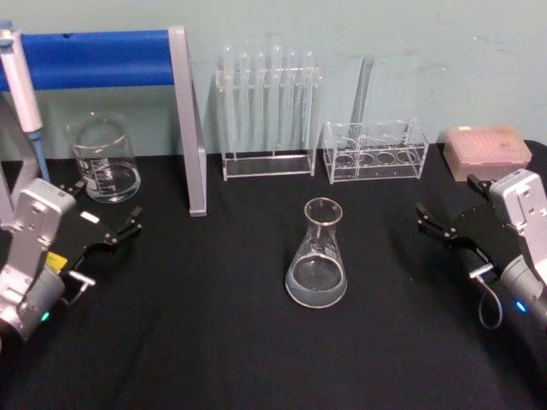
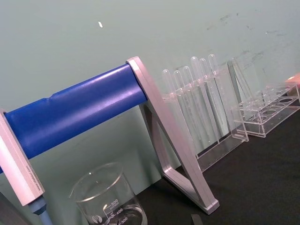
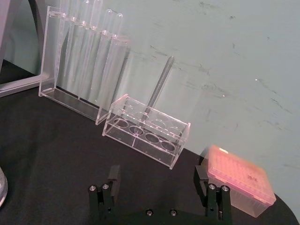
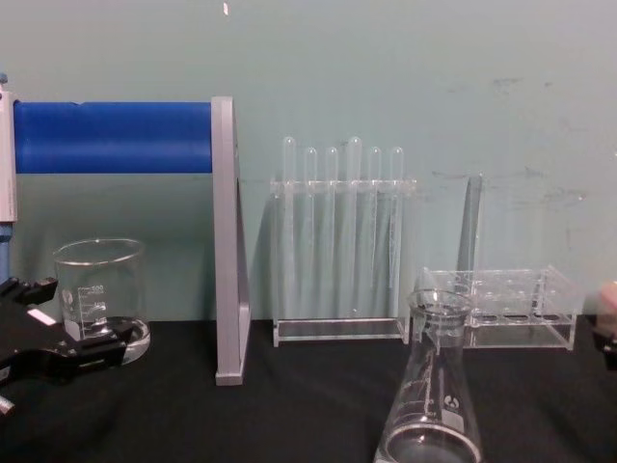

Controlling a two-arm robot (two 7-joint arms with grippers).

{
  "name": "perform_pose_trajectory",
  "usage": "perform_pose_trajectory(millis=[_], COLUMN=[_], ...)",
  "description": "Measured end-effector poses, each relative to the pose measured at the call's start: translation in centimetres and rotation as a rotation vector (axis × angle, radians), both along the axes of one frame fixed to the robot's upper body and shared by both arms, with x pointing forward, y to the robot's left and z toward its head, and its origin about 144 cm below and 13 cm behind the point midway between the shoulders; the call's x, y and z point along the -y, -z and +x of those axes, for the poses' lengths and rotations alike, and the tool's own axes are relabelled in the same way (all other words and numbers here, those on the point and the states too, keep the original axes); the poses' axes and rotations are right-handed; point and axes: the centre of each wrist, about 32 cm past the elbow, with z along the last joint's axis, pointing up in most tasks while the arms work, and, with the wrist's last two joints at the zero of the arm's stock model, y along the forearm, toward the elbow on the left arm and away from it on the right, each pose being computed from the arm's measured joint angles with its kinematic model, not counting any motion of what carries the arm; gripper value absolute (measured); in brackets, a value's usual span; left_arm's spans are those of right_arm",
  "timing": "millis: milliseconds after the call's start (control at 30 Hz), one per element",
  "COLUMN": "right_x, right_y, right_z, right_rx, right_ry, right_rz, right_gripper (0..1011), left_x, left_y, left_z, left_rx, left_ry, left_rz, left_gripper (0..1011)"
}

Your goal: Grasp the erlenmeyer flask with one hand, shake it three times, then place it back.

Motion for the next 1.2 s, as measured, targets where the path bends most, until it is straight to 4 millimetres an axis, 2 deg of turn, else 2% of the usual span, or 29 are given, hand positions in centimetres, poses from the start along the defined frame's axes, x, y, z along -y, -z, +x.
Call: perform_pose_trajectory(millis=[800,1200], right_x=[0.0,1.4], right_y=[0.0,-1.2], right_z=[0.0,-0.5], right_rx=[0.0,-0.019], right_ry=[0.0,-0.091], right_rz=[0.0,0.018], right_gripper=[1003,1002], left_x=[0.0,0.0], left_y=[0.0,0.0], left_z=[0.0,0.0], left_rx=[0.0,0.0], left_ry=[0.0,0.0], left_rz=[0.0,0.0], left_gripper=[1001,1001])
